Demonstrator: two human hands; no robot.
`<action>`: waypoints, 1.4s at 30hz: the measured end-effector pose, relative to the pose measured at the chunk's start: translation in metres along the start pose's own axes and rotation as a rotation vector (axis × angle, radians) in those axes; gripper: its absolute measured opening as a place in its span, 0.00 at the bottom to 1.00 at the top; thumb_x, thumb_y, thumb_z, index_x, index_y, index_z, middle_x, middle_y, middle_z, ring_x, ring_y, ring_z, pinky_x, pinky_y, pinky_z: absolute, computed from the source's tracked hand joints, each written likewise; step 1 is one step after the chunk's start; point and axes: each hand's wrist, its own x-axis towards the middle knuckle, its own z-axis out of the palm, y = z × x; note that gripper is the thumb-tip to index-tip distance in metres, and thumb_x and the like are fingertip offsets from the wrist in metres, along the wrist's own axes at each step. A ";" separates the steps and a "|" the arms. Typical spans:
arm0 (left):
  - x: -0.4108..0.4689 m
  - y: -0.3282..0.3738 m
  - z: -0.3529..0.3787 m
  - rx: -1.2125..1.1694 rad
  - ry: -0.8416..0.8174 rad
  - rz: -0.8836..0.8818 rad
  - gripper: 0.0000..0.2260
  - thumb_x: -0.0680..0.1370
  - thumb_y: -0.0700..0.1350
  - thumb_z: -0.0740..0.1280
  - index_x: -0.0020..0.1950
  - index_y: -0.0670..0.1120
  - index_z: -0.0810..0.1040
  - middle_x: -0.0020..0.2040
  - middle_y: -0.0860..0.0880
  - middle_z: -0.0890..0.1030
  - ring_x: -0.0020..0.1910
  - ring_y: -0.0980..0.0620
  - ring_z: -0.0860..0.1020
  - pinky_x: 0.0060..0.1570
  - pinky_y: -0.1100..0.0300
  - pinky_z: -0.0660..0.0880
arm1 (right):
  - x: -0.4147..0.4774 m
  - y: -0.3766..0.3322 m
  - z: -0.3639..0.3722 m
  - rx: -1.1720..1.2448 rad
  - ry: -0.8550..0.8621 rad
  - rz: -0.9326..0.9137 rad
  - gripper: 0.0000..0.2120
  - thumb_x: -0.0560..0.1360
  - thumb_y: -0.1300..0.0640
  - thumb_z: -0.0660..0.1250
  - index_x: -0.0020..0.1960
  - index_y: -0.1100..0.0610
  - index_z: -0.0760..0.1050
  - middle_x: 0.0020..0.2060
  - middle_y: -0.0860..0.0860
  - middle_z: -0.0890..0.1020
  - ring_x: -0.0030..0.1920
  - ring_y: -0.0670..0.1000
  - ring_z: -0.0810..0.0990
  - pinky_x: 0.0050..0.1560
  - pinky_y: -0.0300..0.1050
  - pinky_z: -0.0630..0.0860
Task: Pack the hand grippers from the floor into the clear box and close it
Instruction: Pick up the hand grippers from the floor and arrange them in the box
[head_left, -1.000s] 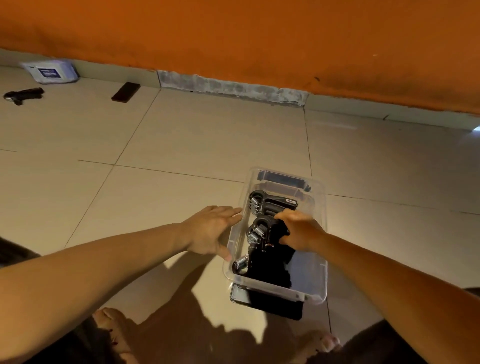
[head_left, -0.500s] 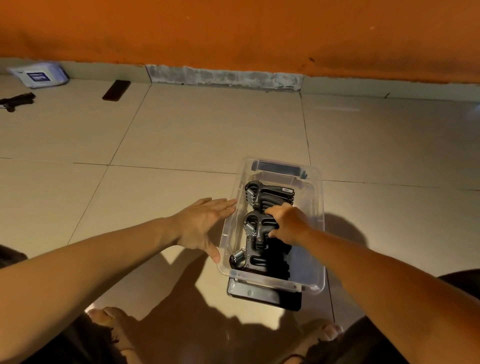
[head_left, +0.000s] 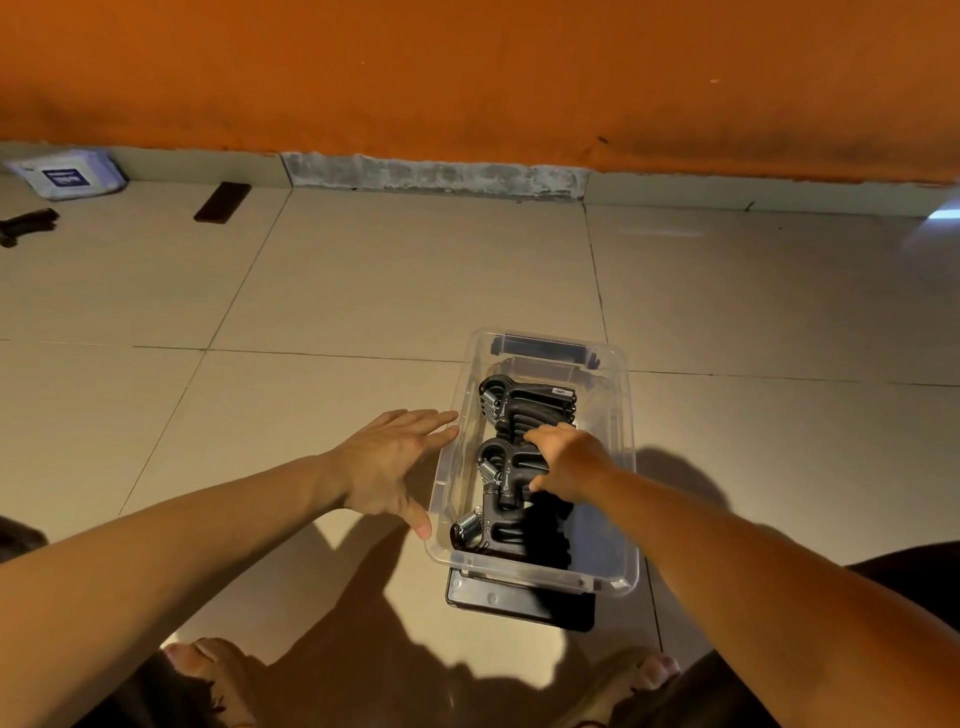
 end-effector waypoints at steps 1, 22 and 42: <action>0.000 -0.001 0.000 -0.001 0.003 0.000 0.60 0.63 0.76 0.70 0.84 0.50 0.47 0.84 0.52 0.45 0.82 0.50 0.46 0.80 0.47 0.45 | -0.001 -0.002 -0.004 0.025 0.007 0.017 0.39 0.75 0.46 0.73 0.80 0.53 0.60 0.77 0.52 0.67 0.77 0.55 0.63 0.74 0.50 0.65; -0.197 -0.043 -0.116 -0.298 0.352 -0.445 0.25 0.73 0.60 0.75 0.66 0.48 0.79 0.56 0.52 0.85 0.50 0.52 0.81 0.48 0.58 0.74 | -0.026 -0.243 -0.143 0.470 0.421 -0.122 0.06 0.74 0.50 0.73 0.49 0.49 0.80 0.40 0.47 0.81 0.43 0.51 0.80 0.45 0.49 0.80; -0.586 -0.379 -0.052 -0.512 0.640 -0.966 0.16 0.74 0.56 0.76 0.53 0.47 0.83 0.47 0.50 0.83 0.47 0.50 0.81 0.51 0.52 0.80 | 0.071 -0.763 -0.126 0.400 0.099 -0.560 0.07 0.74 0.54 0.74 0.50 0.53 0.79 0.42 0.56 0.82 0.45 0.58 0.83 0.49 0.55 0.81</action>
